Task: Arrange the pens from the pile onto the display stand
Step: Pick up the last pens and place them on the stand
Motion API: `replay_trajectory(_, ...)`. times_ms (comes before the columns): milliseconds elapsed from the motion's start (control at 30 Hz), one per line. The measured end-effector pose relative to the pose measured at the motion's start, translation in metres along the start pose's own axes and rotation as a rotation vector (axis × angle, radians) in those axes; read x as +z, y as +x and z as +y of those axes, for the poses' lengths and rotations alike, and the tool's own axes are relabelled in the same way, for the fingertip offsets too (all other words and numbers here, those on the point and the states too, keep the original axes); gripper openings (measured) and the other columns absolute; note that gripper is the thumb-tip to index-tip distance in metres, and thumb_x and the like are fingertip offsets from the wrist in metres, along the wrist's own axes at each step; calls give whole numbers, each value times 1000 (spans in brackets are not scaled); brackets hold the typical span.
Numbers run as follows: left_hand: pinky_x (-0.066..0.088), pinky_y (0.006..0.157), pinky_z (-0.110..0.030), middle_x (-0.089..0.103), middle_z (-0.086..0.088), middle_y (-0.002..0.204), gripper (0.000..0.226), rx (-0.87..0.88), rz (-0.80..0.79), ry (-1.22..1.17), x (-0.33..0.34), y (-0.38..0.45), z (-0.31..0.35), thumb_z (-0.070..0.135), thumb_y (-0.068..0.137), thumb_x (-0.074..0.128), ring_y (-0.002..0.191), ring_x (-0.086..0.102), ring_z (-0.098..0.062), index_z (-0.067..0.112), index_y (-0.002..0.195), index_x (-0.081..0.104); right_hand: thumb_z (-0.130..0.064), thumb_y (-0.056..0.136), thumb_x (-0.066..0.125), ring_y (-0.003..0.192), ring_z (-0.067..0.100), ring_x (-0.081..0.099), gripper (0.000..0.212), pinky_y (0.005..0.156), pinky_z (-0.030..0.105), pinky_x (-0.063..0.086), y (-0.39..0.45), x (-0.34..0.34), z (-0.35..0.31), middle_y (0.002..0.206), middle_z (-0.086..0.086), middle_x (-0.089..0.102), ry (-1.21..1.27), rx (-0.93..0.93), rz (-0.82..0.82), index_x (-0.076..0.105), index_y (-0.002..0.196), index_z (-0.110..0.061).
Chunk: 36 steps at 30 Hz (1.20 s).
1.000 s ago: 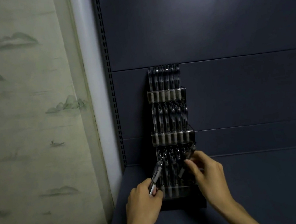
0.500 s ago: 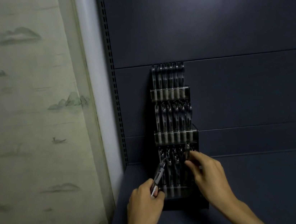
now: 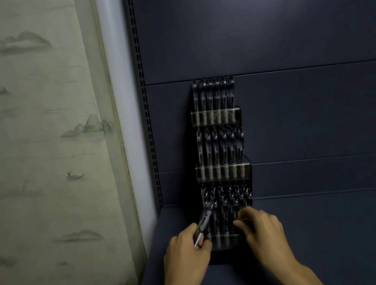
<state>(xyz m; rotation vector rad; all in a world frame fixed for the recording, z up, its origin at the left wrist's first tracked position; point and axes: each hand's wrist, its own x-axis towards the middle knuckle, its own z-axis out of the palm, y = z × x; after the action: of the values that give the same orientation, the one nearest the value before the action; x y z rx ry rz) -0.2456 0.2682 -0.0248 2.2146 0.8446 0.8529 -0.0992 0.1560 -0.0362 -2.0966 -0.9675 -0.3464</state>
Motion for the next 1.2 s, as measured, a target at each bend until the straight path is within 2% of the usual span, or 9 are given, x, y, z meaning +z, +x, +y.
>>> replay_trajectory(267,30,46,-23,54,7,60,28,0,-1,37,2,-4,5,26,84,61,58,49,-11,22,66,39,-25,91,71,86,0,69,12,72,8,45,-6,-17,-9,89,-16,74,54,31,-7,72,103,-28)
replay_trajectory(467,47,70,-35,62,7,79,14,68,-60,154,4,-10,12,36,87,53,81,61,-18,26,84,43,-32,90,68,70,-3,66,9,62,12,47,-18,-42,-47,72,-17,71,395,114,56,71,81,-30)
replay_trajectory(567,50,79,-34,68,6,96,15,148,-80,205,4,-16,19,38,91,50,95,64,-19,31,104,47,-41,85,75,74,8,72,23,72,28,58,-10,-38,-53,73,-4,74,567,257,-143,73,80,-19)
replay_trajectory(633,46,79,-31,68,6,105,20,199,-80,232,2,-19,22,37,95,48,101,64,-18,35,115,47,-36,84,78,85,32,73,34,84,47,59,-9,-32,-52,79,20,71,708,325,-235,69,80,-4)
replay_trajectory(700,44,77,-29,68,7,108,21,220,-80,244,-1,-21,24,37,97,47,101,64,-15,36,118,46,-32,83,79,84,42,71,42,82,48,57,-10,-29,-50,89,35,65,856,355,-257,63,82,7)
replay_trajectory(800,43,73,-29,65,10,95,12,212,-83,242,-2,-20,21,39,96,47,96,64,-15,33,105,43,-29,85,75,72,29,64,45,68,33,53,-11,-31,-49,87,37,64,961,347,-206,57,82,13)
replay_trajectory(900,39,66,-30,53,13,76,16,179,-84,248,-5,-19,17,41,94,49,84,63,-15,30,89,38,-14,89,70,79,21,69,17,66,20,56,-1,-43,-49,85,21,73,1061,323,8,68,96,2)
replay_trajectory(1033,39,57,-27,57,10,66,30,149,-75,222,-10,-21,10,53,85,50,61,53,-8,29,75,35,-15,86,73,90,27,74,22,87,39,58,16,-69,-30,89,16,76,991,226,300,62,101,-5)
replay_trajectory(1200,32,56,-29,54,4,64,32,143,-56,192,-12,-21,5,41,97,42,60,48,-12,23,72,36,-19,84,78,84,9,74,15,79,27,58,17,-72,-12,86,-5,76,692,100,313,71,98,-20)
